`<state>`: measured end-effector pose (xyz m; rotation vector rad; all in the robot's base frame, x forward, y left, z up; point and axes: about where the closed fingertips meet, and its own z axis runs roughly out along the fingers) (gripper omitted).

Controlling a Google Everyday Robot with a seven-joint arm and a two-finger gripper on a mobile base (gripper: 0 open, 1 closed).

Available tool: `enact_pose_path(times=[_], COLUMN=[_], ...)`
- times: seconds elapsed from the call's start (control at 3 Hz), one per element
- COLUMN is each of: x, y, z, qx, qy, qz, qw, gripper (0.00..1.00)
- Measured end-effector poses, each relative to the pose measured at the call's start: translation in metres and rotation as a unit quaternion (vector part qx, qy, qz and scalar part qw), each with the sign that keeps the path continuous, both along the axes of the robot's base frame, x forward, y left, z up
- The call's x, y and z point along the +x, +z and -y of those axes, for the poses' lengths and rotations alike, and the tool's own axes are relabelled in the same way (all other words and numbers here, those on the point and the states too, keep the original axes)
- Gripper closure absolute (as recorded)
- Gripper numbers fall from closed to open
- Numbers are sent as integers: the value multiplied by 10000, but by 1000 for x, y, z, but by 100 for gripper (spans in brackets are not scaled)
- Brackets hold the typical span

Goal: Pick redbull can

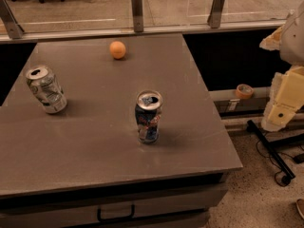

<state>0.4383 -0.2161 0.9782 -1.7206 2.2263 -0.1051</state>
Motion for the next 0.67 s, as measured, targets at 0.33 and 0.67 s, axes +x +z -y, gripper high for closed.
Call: enact_pose_path(times=[0.33,0.67], x=[0,4], y=[0,-5], z=[0,-15], qx=[0,478], qy=[0,134], qz=[1,87], qw=[10000,9987], gripper=[0,0])
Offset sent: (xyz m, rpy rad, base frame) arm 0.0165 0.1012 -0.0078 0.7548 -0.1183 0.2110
